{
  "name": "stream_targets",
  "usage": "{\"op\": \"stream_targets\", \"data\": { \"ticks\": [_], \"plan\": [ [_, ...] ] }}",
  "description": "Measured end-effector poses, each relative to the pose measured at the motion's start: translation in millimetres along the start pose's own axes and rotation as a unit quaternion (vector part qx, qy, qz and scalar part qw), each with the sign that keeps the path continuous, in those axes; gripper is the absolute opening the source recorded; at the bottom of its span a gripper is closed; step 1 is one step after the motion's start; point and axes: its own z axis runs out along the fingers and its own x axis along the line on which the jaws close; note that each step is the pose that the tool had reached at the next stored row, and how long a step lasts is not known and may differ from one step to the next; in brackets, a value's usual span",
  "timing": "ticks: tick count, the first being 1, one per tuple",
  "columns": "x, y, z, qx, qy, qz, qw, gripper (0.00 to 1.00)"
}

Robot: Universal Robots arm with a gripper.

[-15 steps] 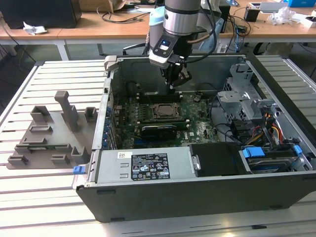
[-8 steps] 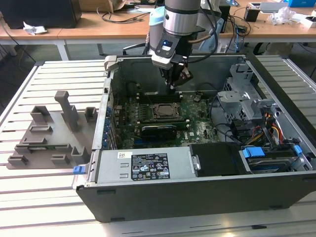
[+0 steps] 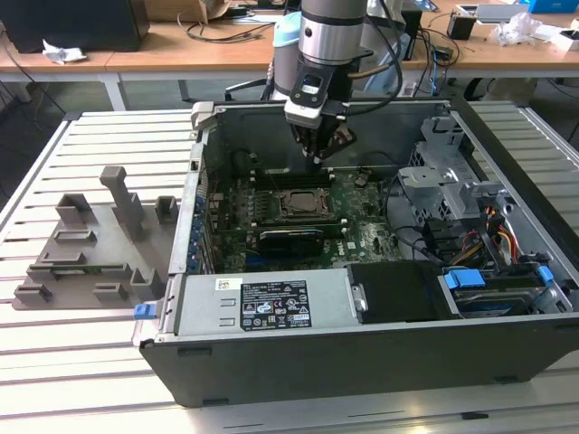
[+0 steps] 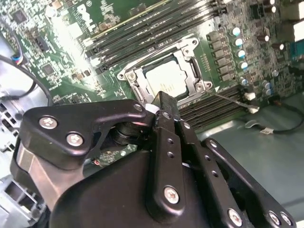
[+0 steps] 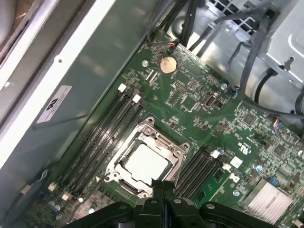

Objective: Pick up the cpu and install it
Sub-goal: 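Install the first cpu locking lever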

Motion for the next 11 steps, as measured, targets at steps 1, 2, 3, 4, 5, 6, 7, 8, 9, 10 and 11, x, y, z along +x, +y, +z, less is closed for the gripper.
{"op": "stream_targets", "data": {
  "ticks": [1,2,3,4,5,6,7,8,9,10,11],
  "plan": [
    [0.0,0.0,0.0,-0.0002,-0.0005,-0.007,1.0,0.11],
    [0.0,0.1,0.1,-0.0011,-0.0004,-0.018,0.9998,0.11],
    [0.0,0.0,0.1,-0.0017,-0.0009,-0.031,0.9995,0.11],
    [0.0,0.0,0.0,-0.0019,-0.0016,-0.039,0.9992,0.11],
    [0.0,0.0,0.0,-0.0019,-0.0021,-0.045,0.999,0.11],
    [0.0,0.0,-0.1,-0.0019,-0.0025,-0.05,0.9987,0.11],
    [0.0,0.0,-0.1,-0.002,-0.0029,-0.055,0.9985,0.11],
    [0.0,0.0,0.0,-0.0021,-0.0033,-0.06,0.9982,0.11],
    [0.0,0.0,0.0,-0.0023,-0.0039,-0.068,0.9977,0.11],
    [0.0,0.0,0.0,-0.0023,-0.0046,-0.076,0.9971,0.11],
    [0.0,0.0,0.0,-0.0024,-0.0051,-0.082,0.9966,0.11]
  ]
}}
